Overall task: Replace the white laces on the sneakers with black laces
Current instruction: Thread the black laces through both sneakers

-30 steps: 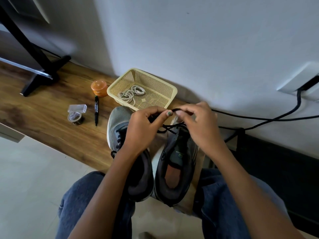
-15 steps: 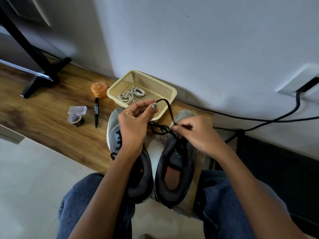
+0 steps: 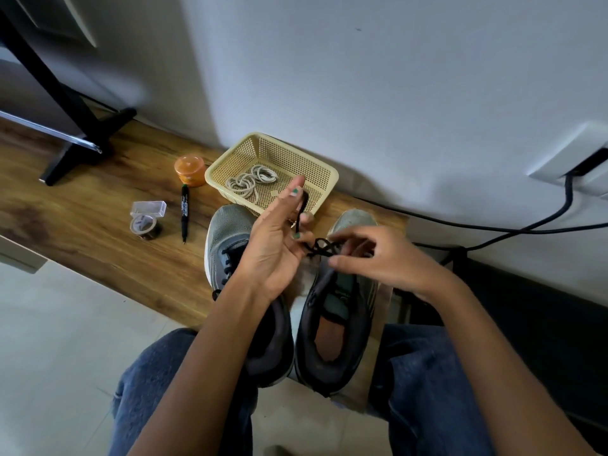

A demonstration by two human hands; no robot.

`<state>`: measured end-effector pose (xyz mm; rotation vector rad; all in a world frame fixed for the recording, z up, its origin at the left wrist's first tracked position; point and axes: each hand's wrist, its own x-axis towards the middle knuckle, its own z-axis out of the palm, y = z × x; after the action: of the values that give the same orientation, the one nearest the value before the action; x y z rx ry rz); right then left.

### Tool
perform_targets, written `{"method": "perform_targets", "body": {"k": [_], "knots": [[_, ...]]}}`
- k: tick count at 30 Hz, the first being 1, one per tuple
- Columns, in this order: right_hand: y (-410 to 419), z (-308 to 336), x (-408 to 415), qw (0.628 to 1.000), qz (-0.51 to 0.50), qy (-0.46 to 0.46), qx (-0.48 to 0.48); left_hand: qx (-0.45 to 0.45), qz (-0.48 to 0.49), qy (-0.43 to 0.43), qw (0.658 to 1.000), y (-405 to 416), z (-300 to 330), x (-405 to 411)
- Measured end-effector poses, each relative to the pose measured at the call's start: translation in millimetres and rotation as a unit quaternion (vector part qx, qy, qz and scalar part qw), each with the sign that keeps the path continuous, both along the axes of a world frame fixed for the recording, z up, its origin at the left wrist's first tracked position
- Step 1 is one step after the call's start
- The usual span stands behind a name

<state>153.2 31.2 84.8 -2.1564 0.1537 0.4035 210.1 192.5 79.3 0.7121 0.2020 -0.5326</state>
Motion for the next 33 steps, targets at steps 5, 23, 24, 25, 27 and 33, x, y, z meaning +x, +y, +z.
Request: {"method": "perform_targets", "body": {"k": [5, 23, 24, 25, 27, 33], "knots": [[-24.4, -8.3, -3.1, 0.98, -0.18, -0.004, -0.091, 0.091, 0.042, -0.05, 0.994, 7.3, -5.7, 8.8], [-6.4, -11.6, 7.6, 0.945, -0.304, -0.088, 0.082, 0.32, -0.083, -0.269, 0.905, -11.9, -20.7, -11.3], [-5.8, -10.6, 7.7, 0.948, -0.295, -0.09, 0.083, 0.311, -0.086, -0.27, 0.907, -12.1, -20.2, -11.4], [-6.0, -10.0, 8.1, 0.952, -0.28, -0.091, 0.085, 0.305, -0.09, -0.271, 0.909, -12.2, -19.5, -11.4], [-5.7, -7.9, 6.9, 0.959, -0.247, -0.079, 0.112, 0.303, -0.094, -0.275, 0.908, -13.2, -18.8, -12.1], [-6.3, -10.7, 4.5, 0.962, -0.225, -0.078, 0.136, 0.392, -0.086, -0.337, 0.851, -13.1, -27.8, -11.1]]}}
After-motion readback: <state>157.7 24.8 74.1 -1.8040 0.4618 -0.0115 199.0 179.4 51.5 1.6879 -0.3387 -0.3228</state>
